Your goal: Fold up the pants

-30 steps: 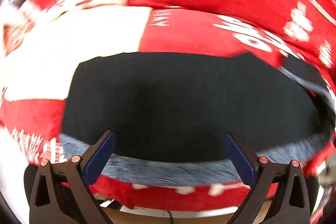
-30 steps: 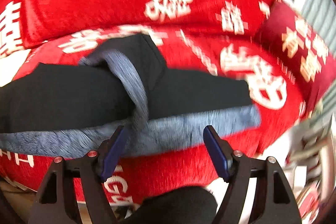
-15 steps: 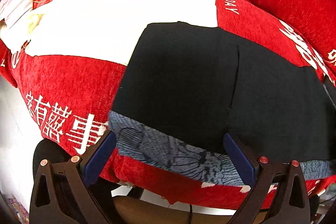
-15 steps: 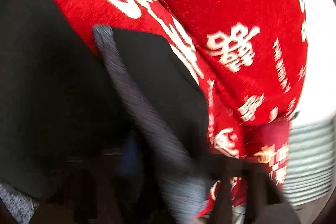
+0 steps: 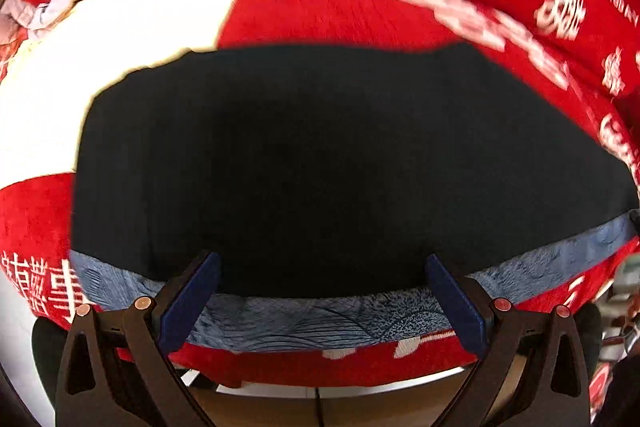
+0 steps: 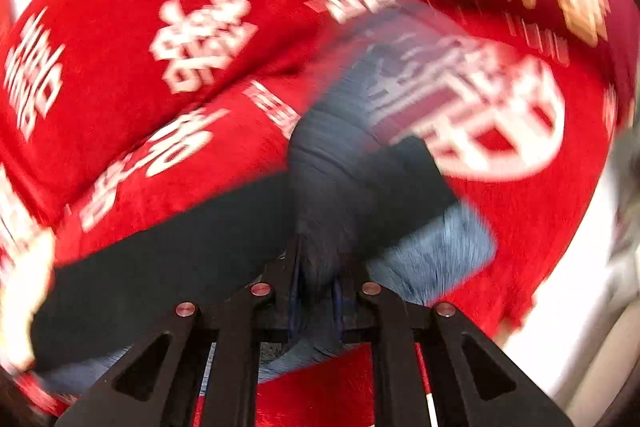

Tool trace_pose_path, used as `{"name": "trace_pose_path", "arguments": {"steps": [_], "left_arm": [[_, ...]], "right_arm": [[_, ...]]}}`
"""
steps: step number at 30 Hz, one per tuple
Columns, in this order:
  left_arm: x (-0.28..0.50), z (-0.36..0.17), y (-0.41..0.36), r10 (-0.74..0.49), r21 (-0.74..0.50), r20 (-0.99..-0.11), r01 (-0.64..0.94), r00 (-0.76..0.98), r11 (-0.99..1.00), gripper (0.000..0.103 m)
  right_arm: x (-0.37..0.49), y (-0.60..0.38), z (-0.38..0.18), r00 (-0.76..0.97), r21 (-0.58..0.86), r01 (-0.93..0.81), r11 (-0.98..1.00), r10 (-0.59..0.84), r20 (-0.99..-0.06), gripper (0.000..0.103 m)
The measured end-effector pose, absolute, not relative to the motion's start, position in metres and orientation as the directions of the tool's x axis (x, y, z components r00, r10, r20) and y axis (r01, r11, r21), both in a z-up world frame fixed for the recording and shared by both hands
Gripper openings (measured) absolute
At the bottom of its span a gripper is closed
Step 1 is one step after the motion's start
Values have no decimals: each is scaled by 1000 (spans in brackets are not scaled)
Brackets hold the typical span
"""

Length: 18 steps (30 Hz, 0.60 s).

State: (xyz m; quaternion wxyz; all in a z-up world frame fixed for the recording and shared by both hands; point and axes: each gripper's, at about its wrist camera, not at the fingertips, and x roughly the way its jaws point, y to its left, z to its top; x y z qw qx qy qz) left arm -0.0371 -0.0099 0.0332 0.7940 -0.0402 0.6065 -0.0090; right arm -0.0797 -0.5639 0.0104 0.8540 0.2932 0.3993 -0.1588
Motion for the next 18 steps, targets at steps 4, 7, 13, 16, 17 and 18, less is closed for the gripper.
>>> {"name": "trace_pose_path", "arguments": {"steps": [4, 7, 13, 16, 17, 18], "left_arm": [[-38, 35, -14, -55, -64, -963, -24, 264, 998, 103], [-36, 36, -10, -64, -80, -965, -51, 256, 995, 103], [-35, 36, -14, -46, -59, -966, -46, 254, 997, 103], [-34, 31, -13, -40, -57, -969, -63, 245, 996, 103], [-34, 31, -11, -44, -63, -969, -70, 242, 996, 103], [-34, 31, -10, -47, -66, -969, -73, 241, 995, 103]], "right_arm": [[-95, -576, -11, 701, 512, 478, 714, 42, -712, 18], [-93, -581, -11, 726, 563, 458, 688, 76, -684, 36], [-96, -611, -10, 741, 575, 539, 615, -21, -671, 38], [-101, -616, -15, 662, 495, 626, 603, -75, -746, 10], [-101, -615, -17, 637, 462, 647, 607, -96, -765, 10], [-101, -615, -19, 618, 436, 663, 608, -116, -778, 13]]}}
